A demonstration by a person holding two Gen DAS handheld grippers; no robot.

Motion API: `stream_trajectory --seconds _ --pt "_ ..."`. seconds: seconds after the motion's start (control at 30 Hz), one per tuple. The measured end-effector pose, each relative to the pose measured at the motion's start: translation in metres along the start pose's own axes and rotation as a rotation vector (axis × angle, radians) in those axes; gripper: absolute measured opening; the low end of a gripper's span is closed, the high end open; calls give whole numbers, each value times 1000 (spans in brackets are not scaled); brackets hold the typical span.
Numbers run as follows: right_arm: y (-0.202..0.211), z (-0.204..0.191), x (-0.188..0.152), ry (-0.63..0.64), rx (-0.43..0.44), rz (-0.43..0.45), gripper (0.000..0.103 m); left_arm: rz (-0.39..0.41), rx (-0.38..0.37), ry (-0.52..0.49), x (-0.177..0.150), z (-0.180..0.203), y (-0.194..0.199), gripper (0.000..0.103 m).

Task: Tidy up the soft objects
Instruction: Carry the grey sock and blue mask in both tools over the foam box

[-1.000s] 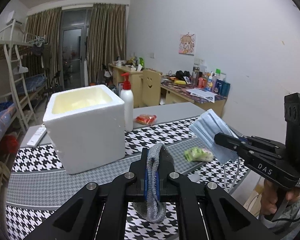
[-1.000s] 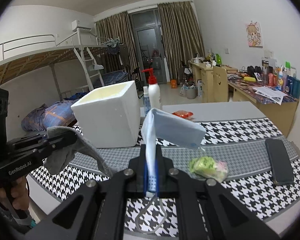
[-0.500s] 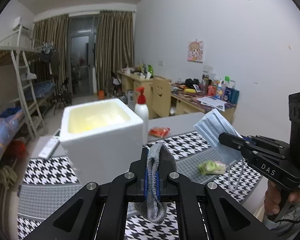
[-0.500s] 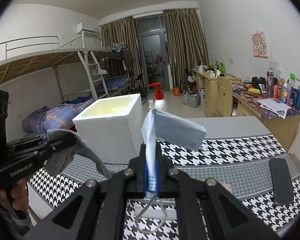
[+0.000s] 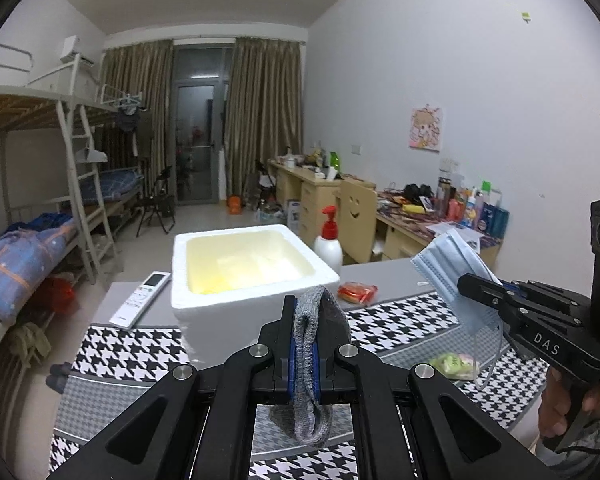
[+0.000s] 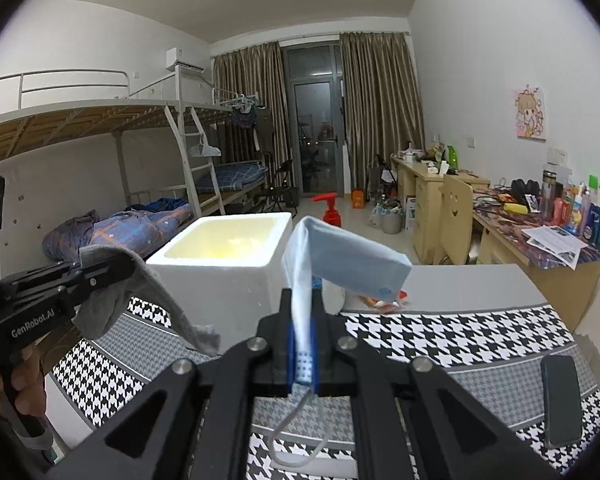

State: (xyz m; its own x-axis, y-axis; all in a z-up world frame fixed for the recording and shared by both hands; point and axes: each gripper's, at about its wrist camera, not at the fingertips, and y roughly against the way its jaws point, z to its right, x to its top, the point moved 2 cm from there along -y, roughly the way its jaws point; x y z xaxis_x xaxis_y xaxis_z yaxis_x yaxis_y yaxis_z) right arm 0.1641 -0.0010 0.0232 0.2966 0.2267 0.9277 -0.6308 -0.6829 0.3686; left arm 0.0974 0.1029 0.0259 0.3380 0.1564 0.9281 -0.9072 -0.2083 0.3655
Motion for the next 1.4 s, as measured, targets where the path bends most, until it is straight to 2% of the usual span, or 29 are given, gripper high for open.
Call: stream_trajectory --seconds 0.53,1.1,1.4 --pt "-19 -16 22 39 31 -20 9 20 47 -6 24 -14 -10 6" --pt "-33 -36 53 63 37 -12 9 30 45 -21 64 -26 -18 6" --pt "-45 -38 68 54 49 -14 9 13 62 0 71 -34 -34 6"
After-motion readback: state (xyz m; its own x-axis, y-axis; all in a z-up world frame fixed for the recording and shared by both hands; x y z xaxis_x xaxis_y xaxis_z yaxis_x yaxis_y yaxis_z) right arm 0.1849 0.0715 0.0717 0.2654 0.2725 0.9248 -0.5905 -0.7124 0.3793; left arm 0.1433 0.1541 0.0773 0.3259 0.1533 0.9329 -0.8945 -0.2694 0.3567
